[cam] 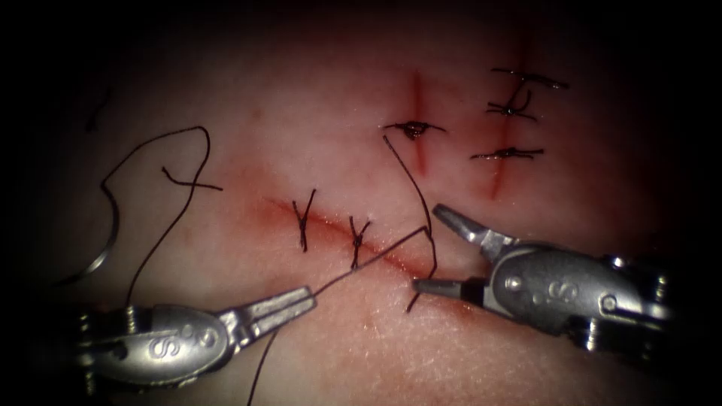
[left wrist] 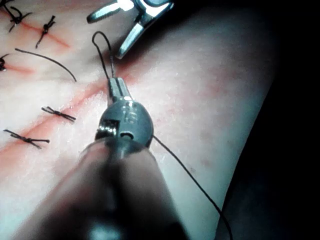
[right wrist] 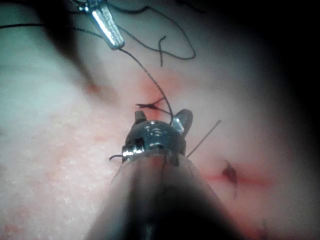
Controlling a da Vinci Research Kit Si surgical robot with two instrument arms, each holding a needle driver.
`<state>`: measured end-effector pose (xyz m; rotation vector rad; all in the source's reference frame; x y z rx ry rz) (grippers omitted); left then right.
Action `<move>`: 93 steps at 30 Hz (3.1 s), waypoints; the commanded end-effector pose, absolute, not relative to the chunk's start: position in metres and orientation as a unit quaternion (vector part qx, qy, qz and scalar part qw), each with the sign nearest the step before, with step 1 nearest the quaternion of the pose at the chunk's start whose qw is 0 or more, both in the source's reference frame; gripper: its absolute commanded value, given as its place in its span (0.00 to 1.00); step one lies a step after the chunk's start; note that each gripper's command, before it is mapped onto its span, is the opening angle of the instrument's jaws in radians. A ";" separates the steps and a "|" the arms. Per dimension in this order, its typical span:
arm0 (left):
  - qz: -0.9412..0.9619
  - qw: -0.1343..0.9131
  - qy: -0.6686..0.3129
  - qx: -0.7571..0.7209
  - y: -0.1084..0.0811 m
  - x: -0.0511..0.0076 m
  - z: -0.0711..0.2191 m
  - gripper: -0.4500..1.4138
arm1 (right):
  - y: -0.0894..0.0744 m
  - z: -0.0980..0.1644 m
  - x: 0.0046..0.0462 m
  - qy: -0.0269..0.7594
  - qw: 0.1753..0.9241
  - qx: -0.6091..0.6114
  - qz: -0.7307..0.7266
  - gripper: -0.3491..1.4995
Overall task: Wound Closure
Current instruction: To get a longer suture length in the left hand, use the right hand to hand over more suture.
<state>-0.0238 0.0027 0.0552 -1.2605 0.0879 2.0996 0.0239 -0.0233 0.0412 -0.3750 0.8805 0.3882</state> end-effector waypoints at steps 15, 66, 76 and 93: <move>0.806 0.341 0.036 -0.482 0.003 -0.0252 0.056 0.00 | -0.024 0.040 0.0266 0.410 0.864 -0.266 0.121 0.77; 0.759 0.354 -0.044 -0.545 0.001 -0.0221 0.059 0.00 | -0.025 0.044 0.0227 0.361 0.889 -0.238 0.151 0.29; 0.794 0.336 0.033 -0.506 0.005 -0.0175 0.060 0.00 | -0.026 0.038 0.0187 0.458 0.826 -0.085 0.318 0.99; 0.819 0.182 0.068 -0.540 0.007 -0.0167 0.059 0.00 | -0.013 0.044 0.0212 0.578 0.808 0.046 0.104 0.00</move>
